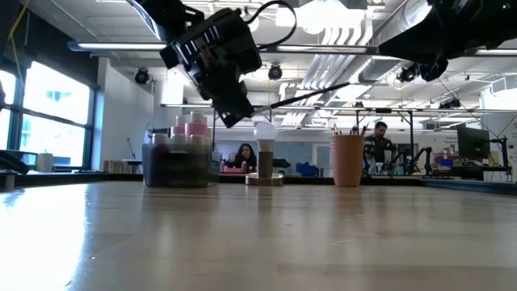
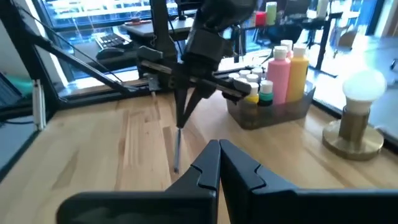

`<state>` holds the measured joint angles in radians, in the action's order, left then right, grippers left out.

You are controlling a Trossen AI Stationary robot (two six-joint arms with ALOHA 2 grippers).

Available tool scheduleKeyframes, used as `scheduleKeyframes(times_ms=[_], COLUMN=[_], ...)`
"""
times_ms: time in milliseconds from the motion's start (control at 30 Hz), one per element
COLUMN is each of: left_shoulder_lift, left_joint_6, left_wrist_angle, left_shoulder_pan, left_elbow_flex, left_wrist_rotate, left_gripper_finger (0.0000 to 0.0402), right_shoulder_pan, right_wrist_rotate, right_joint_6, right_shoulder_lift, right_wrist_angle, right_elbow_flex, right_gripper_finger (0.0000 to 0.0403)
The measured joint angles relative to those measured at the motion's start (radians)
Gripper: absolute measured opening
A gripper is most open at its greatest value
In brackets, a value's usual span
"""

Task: Pick & Place Paint Supplies
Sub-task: Put the silver paintbrush into the orange cup

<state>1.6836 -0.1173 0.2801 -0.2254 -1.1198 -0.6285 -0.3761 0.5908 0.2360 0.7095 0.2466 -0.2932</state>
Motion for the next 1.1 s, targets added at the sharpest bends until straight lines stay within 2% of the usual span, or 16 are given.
scheduleKeyframes(times_ms=[133, 267, 567, 900, 1100], left_shoulder_lift=[0.000, 0.000, -0.001, -0.001, -0.001], left_joint_6=[0.086, 0.183, 0.309, 0.413, 0.441], left_wrist_angle=[0.001, 0.008, 0.008, 0.011, 0.011], left_shoulder_pan=[0.004, 0.003, 0.003, 0.003, 0.004], left_elbow_flex=[0.000, 0.000, 0.000, 0.000, 0.000], left_wrist_rotate=[0.033, 0.033, 0.036, 0.036, 0.036], left_gripper_finger=[0.0000, 0.0000, 0.0000, 0.0000, 0.0000], right_shoulder_pan=[-0.061, -0.104, -0.144, -0.141, -0.140], right_wrist_rotate=[0.076, 0.147, 0.177, 0.178, 0.269], right_joint_6=[-0.070, -0.136, -0.319, -0.285, -0.303], right_shoulder_lift=[0.092, 0.194, 0.452, 0.594, 0.663], right_wrist_angle=[0.087, 0.095, 0.095, 0.095, 0.096], right_elbow_flex=[-0.010, -0.075, -0.251, -0.313, -0.343], right_gripper_finger=[0.0002, 0.0002, 0.0002, 0.0002, 0.0002])
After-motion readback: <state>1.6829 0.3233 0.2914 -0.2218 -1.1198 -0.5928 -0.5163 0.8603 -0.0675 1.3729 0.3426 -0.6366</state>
